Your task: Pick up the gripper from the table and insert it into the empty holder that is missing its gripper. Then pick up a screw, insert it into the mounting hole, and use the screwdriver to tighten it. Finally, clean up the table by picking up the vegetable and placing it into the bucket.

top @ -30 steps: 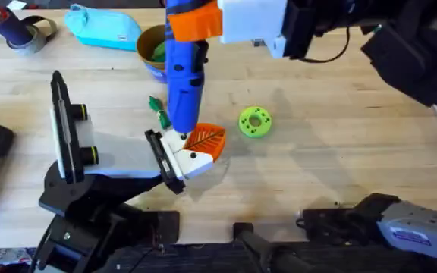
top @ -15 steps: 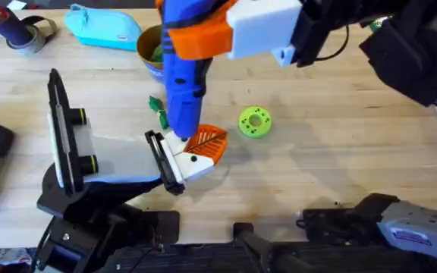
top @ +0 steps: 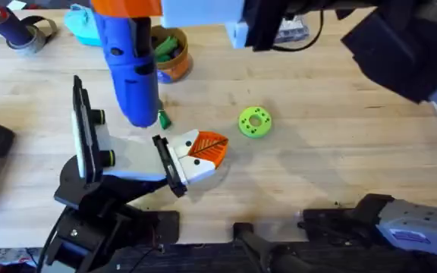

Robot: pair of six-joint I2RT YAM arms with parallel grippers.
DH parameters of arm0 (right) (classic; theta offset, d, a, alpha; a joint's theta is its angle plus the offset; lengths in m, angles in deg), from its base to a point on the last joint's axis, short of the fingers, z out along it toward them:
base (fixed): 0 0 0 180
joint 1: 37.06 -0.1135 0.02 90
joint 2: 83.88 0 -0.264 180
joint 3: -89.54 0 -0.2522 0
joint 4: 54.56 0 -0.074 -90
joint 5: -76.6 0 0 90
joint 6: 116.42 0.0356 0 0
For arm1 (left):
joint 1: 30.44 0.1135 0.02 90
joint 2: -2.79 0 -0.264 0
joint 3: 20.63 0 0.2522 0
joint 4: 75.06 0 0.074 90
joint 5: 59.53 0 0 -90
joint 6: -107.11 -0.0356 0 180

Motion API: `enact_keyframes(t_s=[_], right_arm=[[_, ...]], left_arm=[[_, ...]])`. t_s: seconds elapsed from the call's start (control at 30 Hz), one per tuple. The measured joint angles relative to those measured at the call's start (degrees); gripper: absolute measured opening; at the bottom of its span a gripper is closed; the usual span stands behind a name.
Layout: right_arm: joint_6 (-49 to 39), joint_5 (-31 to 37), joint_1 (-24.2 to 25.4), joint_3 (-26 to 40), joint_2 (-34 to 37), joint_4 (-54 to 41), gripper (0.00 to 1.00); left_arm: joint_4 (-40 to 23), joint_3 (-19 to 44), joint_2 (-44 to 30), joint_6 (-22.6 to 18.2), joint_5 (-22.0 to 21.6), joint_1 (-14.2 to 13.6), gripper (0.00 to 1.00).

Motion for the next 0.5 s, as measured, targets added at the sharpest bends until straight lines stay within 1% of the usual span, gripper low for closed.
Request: enact_keyframes(t_s=[0.1,0.23,0.5], right_arm=[[0.0,0.8,1.6,0.0,0.8,-0.4,0.042],[0.2,1.6,5.6,0.0,0.8,-0.9,0.042],[0.2,3.1,15.0,0.0,0.8,-8.5,0.042]], left_arm=[[0.0,0.0,0.0,0.0,0.0,0.0,0.01],[0.0,0.0,0.0,0.0,0.0,0.0,0.01],[0.0,0.0,0.0,0.0,0.0,0.0,0.01]])
